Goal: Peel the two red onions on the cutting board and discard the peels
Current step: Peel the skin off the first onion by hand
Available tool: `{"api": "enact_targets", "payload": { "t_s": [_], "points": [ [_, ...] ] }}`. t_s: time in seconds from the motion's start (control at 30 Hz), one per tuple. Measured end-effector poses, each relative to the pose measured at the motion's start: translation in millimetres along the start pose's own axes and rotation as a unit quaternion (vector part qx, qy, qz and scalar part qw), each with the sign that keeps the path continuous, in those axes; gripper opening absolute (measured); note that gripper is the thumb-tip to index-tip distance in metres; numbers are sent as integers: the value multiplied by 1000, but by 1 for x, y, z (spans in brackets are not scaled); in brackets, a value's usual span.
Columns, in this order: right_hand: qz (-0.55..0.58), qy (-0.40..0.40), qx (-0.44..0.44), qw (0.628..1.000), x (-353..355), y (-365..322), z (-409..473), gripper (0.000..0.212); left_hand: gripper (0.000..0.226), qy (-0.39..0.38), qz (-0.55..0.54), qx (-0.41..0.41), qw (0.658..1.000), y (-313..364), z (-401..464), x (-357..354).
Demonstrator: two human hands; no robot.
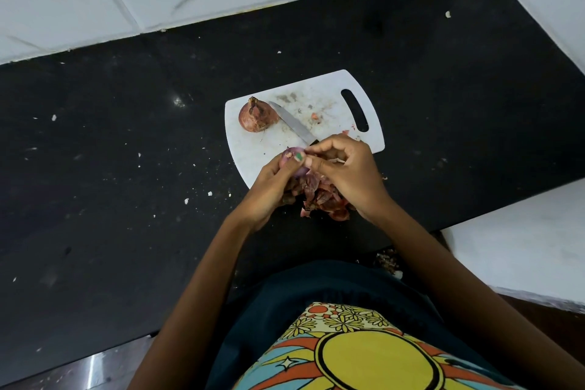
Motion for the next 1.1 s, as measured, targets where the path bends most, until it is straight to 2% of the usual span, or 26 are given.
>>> {"api": "enact_targets", "payload": {
  "t_s": [0.33, 0.57, 0.83, 0.9, 1.0, 1.1],
  "points": [
    [37, 2, -39, 999, -2, 2, 0, 4, 27, -16, -33, 9, 999, -1, -2, 0],
    [107, 19, -65, 992, -4, 6, 1, 8, 31, -53, -82, 14, 995, -2, 0, -3],
    [279, 72, -159, 944, -1, 15, 3, 15, 39, -92, -135, 56, 985, -8, -3, -7],
    [228, 80, -147, 959, 4, 15, 4, 12, 37, -93, -133, 54, 985, -8, -4, -9],
    [58, 95, -86, 990, 12, 13, 3, 10, 43, -80, -108, 43, 990, -3, -6, -11],
    [-113, 67, -5, 991, 13, 10, 2, 3, 61, -87, -105, 33, 990, 2, -7, -12]
  ]
}}
Point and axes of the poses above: each hand's wrist, its own z-axis towards the middle knuckle, its own x-axis out of the back of the hand, y = z × x, the point moved 6 cm from there along z, towards the middle knuckle, and after that the axes turned 4 degrees about x, right-handed, at the moved point
